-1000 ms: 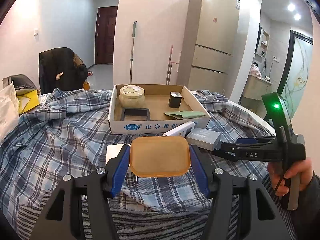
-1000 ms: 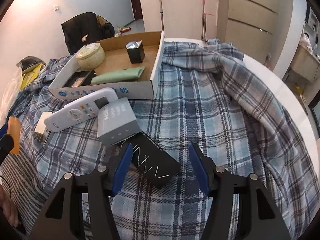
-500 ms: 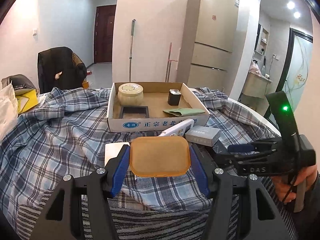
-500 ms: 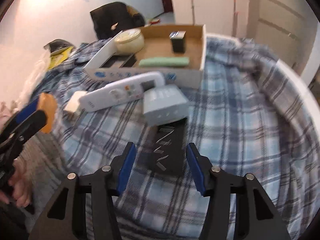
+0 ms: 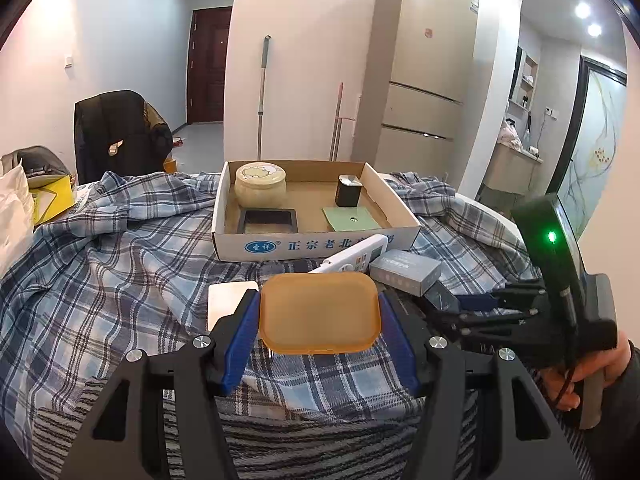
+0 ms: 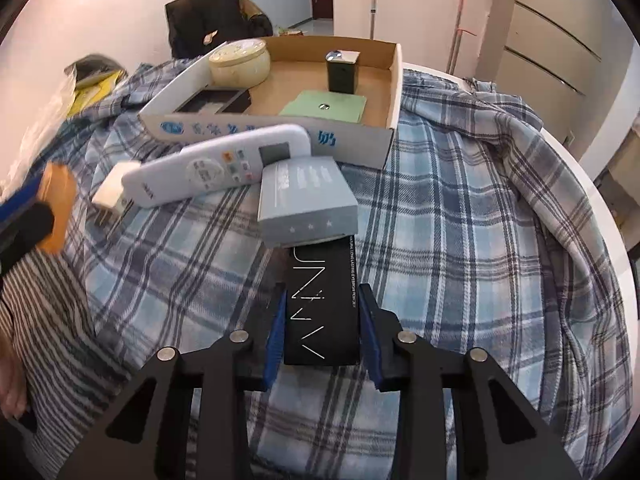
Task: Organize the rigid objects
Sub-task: 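Grasp the black UNNY box with the right tool while the left tool holds the orange box, then carry both boxes into the cardboard box and open both tools to release them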
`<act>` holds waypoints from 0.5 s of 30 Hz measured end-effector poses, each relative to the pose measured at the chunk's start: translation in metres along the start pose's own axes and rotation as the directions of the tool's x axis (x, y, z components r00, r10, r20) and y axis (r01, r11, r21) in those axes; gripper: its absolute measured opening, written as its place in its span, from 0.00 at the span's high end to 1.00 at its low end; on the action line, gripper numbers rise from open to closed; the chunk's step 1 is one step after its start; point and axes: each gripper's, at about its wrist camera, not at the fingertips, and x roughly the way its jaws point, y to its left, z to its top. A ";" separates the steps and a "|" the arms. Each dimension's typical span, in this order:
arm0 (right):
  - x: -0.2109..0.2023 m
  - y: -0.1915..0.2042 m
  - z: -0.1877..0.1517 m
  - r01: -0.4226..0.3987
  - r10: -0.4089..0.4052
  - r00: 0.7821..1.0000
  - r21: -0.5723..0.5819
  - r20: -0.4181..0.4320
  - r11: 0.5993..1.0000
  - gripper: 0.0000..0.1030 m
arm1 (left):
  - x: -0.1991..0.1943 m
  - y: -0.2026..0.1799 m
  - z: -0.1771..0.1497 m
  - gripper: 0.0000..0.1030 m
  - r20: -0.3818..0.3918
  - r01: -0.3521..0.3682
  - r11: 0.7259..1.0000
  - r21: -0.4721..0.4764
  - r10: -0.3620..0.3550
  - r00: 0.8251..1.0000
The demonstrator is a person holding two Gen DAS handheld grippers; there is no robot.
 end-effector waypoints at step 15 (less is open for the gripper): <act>-0.011 0.002 -0.001 0.013 -0.014 0.996 0.019 0.084 1.000 0.69 | 0.000 0.000 0.000 0.40 0.002 0.001 1.000 -0.003 0.000 1.000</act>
